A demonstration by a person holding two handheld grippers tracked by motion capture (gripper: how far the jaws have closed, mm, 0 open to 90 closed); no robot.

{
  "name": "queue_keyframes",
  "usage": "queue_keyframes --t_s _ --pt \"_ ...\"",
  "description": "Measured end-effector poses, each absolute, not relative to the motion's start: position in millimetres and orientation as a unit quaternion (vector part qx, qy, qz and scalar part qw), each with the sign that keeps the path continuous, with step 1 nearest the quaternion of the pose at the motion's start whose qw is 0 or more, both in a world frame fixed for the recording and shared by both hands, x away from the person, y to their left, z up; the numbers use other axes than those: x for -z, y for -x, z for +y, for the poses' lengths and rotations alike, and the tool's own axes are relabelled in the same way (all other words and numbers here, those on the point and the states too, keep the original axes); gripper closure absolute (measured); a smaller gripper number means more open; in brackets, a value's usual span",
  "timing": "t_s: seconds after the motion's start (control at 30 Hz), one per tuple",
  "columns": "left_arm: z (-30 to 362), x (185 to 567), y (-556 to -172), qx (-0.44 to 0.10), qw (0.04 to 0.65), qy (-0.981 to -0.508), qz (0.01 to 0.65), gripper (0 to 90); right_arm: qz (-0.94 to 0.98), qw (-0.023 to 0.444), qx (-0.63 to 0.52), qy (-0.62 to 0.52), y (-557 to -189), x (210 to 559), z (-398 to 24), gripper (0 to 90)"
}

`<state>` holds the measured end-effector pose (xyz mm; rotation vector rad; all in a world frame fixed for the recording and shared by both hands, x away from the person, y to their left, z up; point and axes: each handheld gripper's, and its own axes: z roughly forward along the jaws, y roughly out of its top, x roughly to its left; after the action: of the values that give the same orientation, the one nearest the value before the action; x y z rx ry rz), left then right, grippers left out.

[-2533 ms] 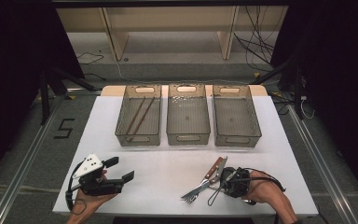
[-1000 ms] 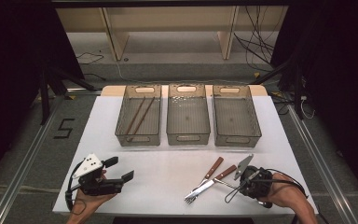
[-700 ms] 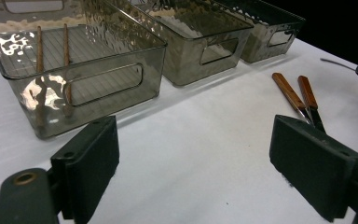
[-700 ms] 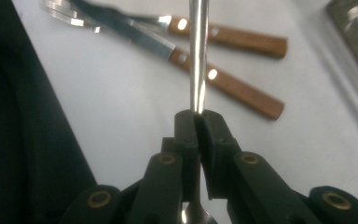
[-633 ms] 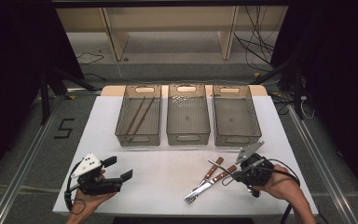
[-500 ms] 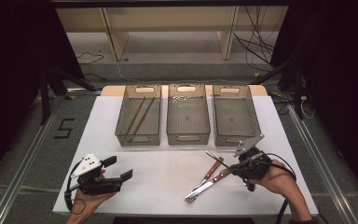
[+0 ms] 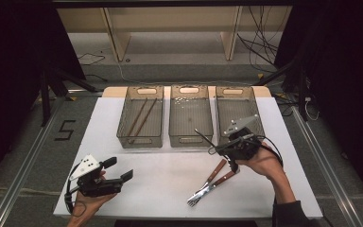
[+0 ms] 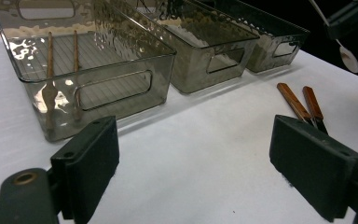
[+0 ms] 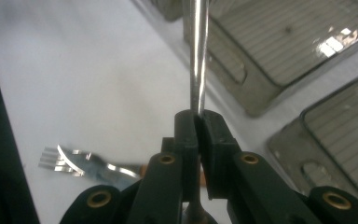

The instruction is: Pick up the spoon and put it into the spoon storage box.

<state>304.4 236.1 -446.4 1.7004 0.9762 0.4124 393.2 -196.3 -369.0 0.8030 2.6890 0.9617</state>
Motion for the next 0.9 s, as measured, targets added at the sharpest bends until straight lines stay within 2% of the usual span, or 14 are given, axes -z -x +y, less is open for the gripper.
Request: queue_keyframes --t_s 0.3,0.9 --pt "235 447 -305 -0.179 0.54 -0.714 0.407 15.3 0.886 0.105 -0.354 -0.279 -417 359 -179 86.0" --pt "234 447 -306 -0.179 0.538 -0.718 0.404 15.3 0.856 0.104 -0.391 -0.321 -459 346 -154 86.0"
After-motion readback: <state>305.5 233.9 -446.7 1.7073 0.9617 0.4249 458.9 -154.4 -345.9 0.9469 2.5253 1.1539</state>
